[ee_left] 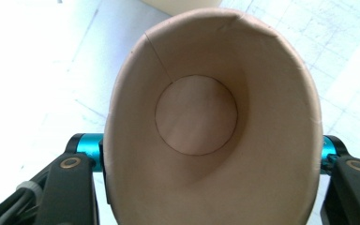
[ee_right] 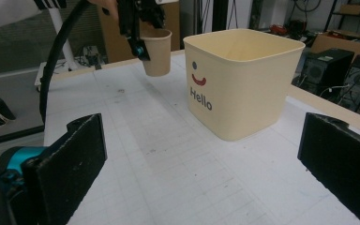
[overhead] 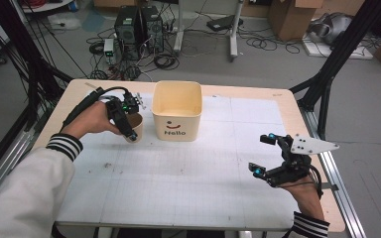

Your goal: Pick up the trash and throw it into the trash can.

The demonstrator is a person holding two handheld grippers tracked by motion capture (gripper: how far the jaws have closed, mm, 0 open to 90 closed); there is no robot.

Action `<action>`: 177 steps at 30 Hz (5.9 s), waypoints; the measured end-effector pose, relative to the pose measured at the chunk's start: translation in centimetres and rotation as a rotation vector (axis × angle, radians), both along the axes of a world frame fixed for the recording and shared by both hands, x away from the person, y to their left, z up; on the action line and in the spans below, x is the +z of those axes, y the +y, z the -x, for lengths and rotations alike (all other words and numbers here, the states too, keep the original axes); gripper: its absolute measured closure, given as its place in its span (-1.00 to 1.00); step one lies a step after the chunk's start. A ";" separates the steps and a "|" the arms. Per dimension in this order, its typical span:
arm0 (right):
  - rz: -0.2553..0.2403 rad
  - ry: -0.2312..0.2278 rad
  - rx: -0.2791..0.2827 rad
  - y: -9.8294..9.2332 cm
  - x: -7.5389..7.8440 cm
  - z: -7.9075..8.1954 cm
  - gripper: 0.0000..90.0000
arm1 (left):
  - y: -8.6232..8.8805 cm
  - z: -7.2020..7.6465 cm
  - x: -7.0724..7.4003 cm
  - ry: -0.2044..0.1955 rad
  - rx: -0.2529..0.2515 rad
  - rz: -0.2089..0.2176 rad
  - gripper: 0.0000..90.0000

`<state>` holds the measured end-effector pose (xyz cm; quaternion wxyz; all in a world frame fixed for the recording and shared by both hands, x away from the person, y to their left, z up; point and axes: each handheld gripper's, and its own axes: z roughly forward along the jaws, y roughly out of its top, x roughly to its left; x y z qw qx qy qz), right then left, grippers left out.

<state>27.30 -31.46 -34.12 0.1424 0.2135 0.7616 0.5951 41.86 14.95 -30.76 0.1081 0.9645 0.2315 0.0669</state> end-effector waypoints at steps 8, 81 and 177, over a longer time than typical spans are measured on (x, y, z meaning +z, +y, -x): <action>-0.001 -0.006 -0.001 0.0 0.0 0.0 -0.99 | -0.1 0.3 2.4 -0.019 -0.016 0.010 -0.23; 0.003 0.000 -0.019 -0.5 0.0 0.1 -0.99 | -4.1 -2.0 16.2 -0.104 -0.097 0.054 -0.23; -0.016 -0.014 -0.039 -1.9 0.1 0.3 -0.99 | -12.4 -9.8 7.8 -0.096 -0.075 0.095 -0.96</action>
